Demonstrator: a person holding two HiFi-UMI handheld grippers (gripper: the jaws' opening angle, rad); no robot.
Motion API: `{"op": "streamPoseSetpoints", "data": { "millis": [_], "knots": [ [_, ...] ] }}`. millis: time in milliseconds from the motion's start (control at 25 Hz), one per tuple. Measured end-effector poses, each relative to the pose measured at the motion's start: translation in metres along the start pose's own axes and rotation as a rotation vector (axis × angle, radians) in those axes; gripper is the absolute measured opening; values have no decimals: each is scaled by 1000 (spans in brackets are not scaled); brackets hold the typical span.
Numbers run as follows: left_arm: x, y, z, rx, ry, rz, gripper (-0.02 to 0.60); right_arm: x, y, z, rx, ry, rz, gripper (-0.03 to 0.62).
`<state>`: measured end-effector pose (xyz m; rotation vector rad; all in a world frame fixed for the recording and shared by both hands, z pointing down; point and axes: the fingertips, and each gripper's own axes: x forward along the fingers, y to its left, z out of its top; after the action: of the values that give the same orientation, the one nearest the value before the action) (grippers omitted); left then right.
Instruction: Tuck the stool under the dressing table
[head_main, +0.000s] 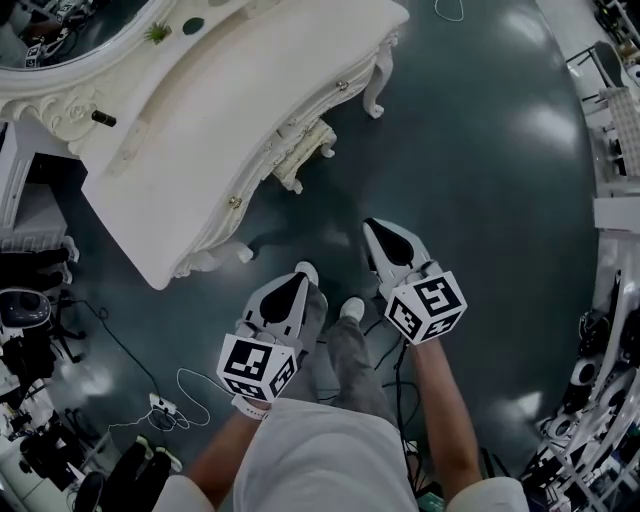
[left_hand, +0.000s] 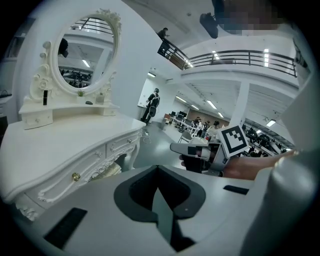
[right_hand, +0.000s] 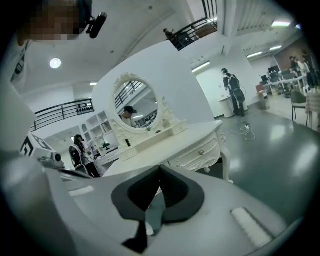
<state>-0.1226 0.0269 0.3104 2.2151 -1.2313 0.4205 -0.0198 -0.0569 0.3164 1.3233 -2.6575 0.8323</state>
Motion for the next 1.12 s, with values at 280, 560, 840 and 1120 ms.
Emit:
{"op": "streamPoseSetpoints", "data": {
  "millis": [280,560,840,1120],
  "knots": [
    [-30,-28,18,4,-39,-7,8,-72,18,25,-142,13,-14,12],
    [-54,-62,51,69,-85,-36,8,-145,36,46,-250,18,-29,12],
    [-72,-93,82,154,-133,-77,8,-210,49,71,-291,-28,-76,12],
    [-90,-125,103,193,-176,-118,8,-267,65,107,-324,-124,-165,12]
  ]
}}
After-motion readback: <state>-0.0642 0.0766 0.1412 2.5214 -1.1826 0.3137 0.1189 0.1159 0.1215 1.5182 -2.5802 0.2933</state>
